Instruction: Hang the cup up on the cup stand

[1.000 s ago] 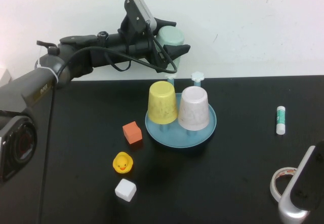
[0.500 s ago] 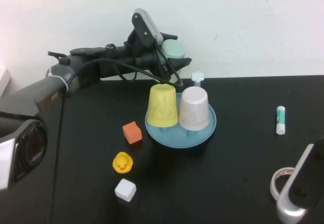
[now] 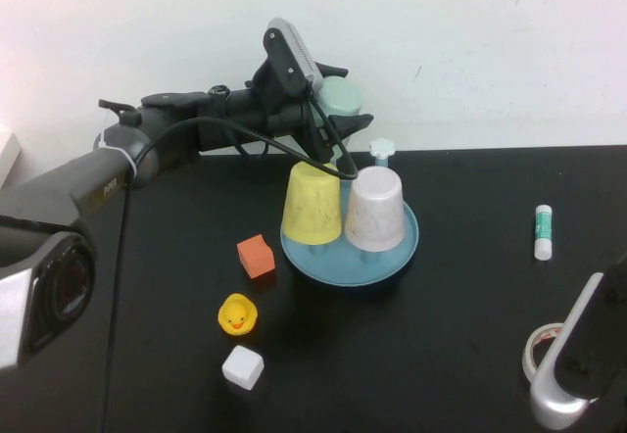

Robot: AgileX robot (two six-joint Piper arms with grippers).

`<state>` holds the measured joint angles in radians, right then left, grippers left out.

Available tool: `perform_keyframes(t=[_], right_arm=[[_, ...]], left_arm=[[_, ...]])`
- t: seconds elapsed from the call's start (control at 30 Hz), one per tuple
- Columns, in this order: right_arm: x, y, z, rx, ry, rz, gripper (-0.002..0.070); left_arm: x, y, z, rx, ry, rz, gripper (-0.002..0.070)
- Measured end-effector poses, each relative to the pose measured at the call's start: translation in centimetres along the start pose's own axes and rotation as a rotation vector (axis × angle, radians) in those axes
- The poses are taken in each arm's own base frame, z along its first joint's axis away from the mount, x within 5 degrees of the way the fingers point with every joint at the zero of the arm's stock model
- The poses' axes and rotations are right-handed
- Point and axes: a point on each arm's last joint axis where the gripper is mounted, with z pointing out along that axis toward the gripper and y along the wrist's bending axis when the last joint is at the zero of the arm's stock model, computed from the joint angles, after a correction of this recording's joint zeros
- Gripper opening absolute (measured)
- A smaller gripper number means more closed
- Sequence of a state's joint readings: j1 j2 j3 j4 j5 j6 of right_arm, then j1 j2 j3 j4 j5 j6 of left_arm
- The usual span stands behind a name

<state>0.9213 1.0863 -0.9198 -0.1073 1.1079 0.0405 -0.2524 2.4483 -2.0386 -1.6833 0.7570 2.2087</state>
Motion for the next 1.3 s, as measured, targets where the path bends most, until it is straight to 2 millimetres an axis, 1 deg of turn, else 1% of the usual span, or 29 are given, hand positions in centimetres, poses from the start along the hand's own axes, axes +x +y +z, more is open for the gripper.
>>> perform_keyframes(t=[0.2, 0.57, 0.6, 0.67, 0.73, 0.87, 0.93, 1.0, 1.03, 1.1, 1.17, 1.23, 1.27, 1.3], right_arm=[[0.0, 0.0, 0.0, 0.0, -0.002, 0.0, 0.0], [0.0, 0.0, 0.0, 0.0, -0.002, 0.0, 0.0], [0.0, 0.0, 0.0, 0.0, -0.002, 0.0, 0.0], [0.0, 0.0, 0.0, 0.0, -0.002, 0.0, 0.0], [0.0, 0.0, 0.0, 0.0, -0.002, 0.0, 0.0], [0.0, -0.1, 0.0, 0.007, -0.002, -0.007, 0.0], [0.0, -0.2, 0.0, 0.02, -0.002, -0.014, 0.0], [0.0, -0.3, 0.0, 0.038, -0.001, -0.033, 0.0], [0.1, -0.5, -0.1, 0.05, 0.005, -0.044, 0.0], [0.2, -0.7, -0.1, 0.081, 0.018, -0.06, 0.0], [0.6, -1.1, -0.4, 0.116, 0.031, -0.073, 0.0], [1.0, -1.4, -1.0, 0.15, 0.023, -0.082, 0.0], [1.2, -1.6, -1.4, 0.168, 0.009, -0.085, 0.0], [1.5, -1.8, -1.8, 0.181, -0.009, -0.086, 0.0]], left_arm=[[0.3, 0.2, 0.0, -0.026, 0.022, 0.014, 0.0552], [0.2, 0.1, 0.0, -0.015, 0.013, -0.051, 0.0556], [0.3, 0.1, 0.0, -0.016, 0.014, -0.065, 0.0569], [0.3, 0.2, 0.0, -0.02, 0.016, -0.079, 0.0632], [0.3, 0.2, 0.0, -0.02, 0.016, -0.085, 0.0668], [0.3, 0.2, 0.0, -0.024, 0.018, -0.101, 0.0687], [0.0, 0.4, -0.1, -0.04, 0.021, -0.131, 0.0675], [-0.9, 0.9, -0.5, -0.074, 0.026, -0.166, 0.0631], [-1.7, 1.3, -0.7, -0.099, 0.028, -0.186, 0.0592], [-3.7, 2.2, -1.8, -0.142, 0.041, -0.198, 0.0487], [-6.5, 3.2, -3.5, -0.183, 0.068, -0.175, 0.0321], [-9.7, 3.9, -5.6, -0.207, 0.089, -0.125, 0.016], [-11.4, 4.1, -6.6, -0.216, 0.102, -0.088, 0.0105], [-12.6, 4.1, -7.5, -0.224, 0.113, -0.063, 0.0074]])
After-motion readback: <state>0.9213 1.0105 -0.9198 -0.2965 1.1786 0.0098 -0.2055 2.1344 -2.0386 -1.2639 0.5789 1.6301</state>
